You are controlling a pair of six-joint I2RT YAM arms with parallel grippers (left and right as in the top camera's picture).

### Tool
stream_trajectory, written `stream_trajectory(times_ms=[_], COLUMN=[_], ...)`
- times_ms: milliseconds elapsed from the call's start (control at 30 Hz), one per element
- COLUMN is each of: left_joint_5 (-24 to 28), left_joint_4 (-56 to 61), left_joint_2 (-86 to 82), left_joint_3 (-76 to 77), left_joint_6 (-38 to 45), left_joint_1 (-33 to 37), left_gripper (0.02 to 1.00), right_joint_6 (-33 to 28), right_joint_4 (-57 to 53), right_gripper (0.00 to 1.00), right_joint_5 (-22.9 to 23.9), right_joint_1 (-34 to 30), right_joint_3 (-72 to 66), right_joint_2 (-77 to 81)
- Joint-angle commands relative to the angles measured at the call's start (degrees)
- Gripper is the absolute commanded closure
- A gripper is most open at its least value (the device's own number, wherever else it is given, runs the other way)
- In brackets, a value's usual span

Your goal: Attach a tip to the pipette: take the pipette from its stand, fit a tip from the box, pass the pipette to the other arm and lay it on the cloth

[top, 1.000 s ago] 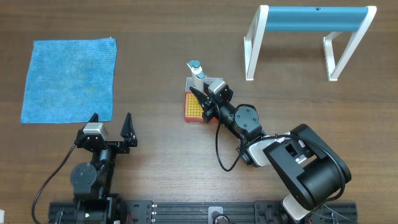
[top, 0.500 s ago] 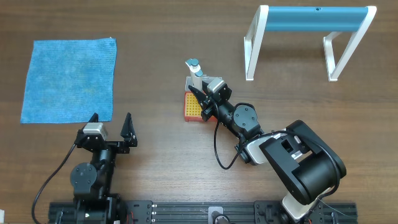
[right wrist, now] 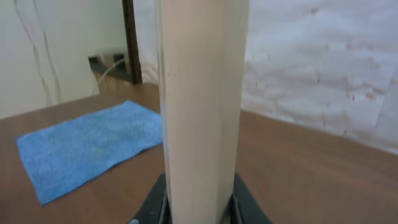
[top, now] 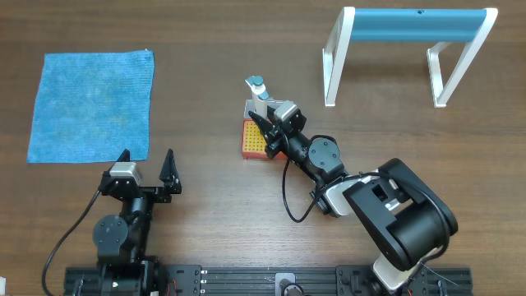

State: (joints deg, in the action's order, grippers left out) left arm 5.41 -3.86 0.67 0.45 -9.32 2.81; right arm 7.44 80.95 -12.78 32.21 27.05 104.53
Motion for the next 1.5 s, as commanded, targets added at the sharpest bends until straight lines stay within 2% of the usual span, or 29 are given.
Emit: stream_trajectory(times_ms=[33, 267, 367, 400, 467, 500, 600, 667, 733, 833, 933, 967, 1000, 1067, 1133, 1167, 1200, 1267, 1333, 1400, 1467, 1500], left_joint_5=[0.42, 0.42, 0.42, 0.42, 0.42, 0.42, 0.42, 0.42, 0.42, 0.42, 1.73, 6.93, 12.96, 27.93, 35.89, 36.92, 35.26, 34.75, 39.32, 41.31, 43.87, 46.84], left_joint_4=[-0.28, -0.28, -0.28, -0.28, -0.28, -0.28, -0.28, -0.28, -0.28, -0.28, -0.07, 0.98, 2.25, 2.45, 1.77, 1.73, 3.48, 7.34, 12.87, 18.97, 24.37, 25.94], left_joint_2=[-0.31, -0.31, -0.31, -0.31, -0.31, -0.31, -0.31, -0.31, -0.31, -0.31, -0.31, -0.31, -0.31, -0.31, -0.31, -0.31, -0.31, -0.22, 1.70, 4.94, 11.26, 15.85], left_joint_3=[-0.13, -0.13, -0.13, -0.13, -0.13, -0.13, -0.13, -0.13, -0.13, -0.13, -0.13, -0.13, -0.13, -0.13, -0.13, -0.13, -0.13, -0.13, -0.13, -0.09, 1.46, 3.23], left_joint_6=[-0.52, -0.52, -0.52, -0.52, -0.52, -0.52, -0.52, -0.52, -0.52, -0.52, -1.81, -9.33, -19.71, -46.86, -63.95, -71.69, -75.93, -77.92, -80.89, -81.94, -80.96, -78.88], left_joint_1=[0.13, 0.13, 0.13, 0.13, 0.13, 0.13, 0.13, 0.13, 0.13, 0.13, 0.11, 0.13, 0.13, 0.13, 0.13, 0.13, 0.13, 0.13, 0.13, 0.13, 0.13, 0.13], left_gripper=[0.073, 0.073, 0.073, 0.073, 0.073, 0.073, 0.073, 0.073, 0.073, 0.073, 0.073, 0.073, 0.073, 0.071, 0.073, 0.073, 0.073, 0.091, 0.091, 0.088, 0.093, 0.093], right_joint_6=[1.07, 1.07, 1.07, 1.20, 6.78, 12.94, 23.82, 29.75, 31.89, 33.66, 43.80, 47.12, 47.39, 47.36, 47.41, 47.41, 47.41, 47.39, 47.41, 47.41, 47.98, 48.98], right_joint_4=[-10.71, -31.61, -47.84, -53.24, -58.60, -62.10, -67.91, -68.48, -68.46, -68.43, -68.17, -68.08, -68.08, -69.02, -70.25, -70.62, -71.01, -71.10, -71.08, -71.06, -71.04, -71.01], right_gripper=[0.921, 0.919, 0.919, 0.919, 0.921, 0.917, 0.921, 0.921, 0.923, 0.921, 0.921, 0.921, 0.921, 0.919, 0.921, 0.921, 0.921, 0.921, 0.921, 0.919, 0.921, 0.917], right_joint_5=[-1.90, -1.92, -8.79, -9.62, -9.62, -9.68, -13.79, -14.47, -15.69, -21.66, -22.82, -22.84, -22.84, -22.84, -23.50, -24.87, -26.77, -31.78, -35.01, -36.59, -38.45, -39.43], right_joint_1=[-0.42, -0.52, -0.50, -0.22, 0.61, 0.61, 0.57, 0.57, 0.57, 0.57, 0.57, 0.57, 0.57, 0.57, 0.66, 0.96, 1.40, 1.53, 1.53, 1.53, 1.53, 1.53], right_joint_3=[2.54, 10.71, 15.02, 15.65, 15.61, 15.63, 15.61, 15.61, 15.61, 15.61, 15.61, 15.61, 15.61, 15.50, 15.50, 15.50, 15.50, 15.50, 15.50, 15.50, 15.50, 15.50], right_joint_2=[-11.13, -27.74, -32.26, -32.87, -33.11, -33.14, -33.11, -33.11, -33.11, -33.07, -33.07, -33.07, -33.05, -33.05, -33.05, -33.05, -33.05, -33.00, -33.00, -33.00, -33.00, -33.00])
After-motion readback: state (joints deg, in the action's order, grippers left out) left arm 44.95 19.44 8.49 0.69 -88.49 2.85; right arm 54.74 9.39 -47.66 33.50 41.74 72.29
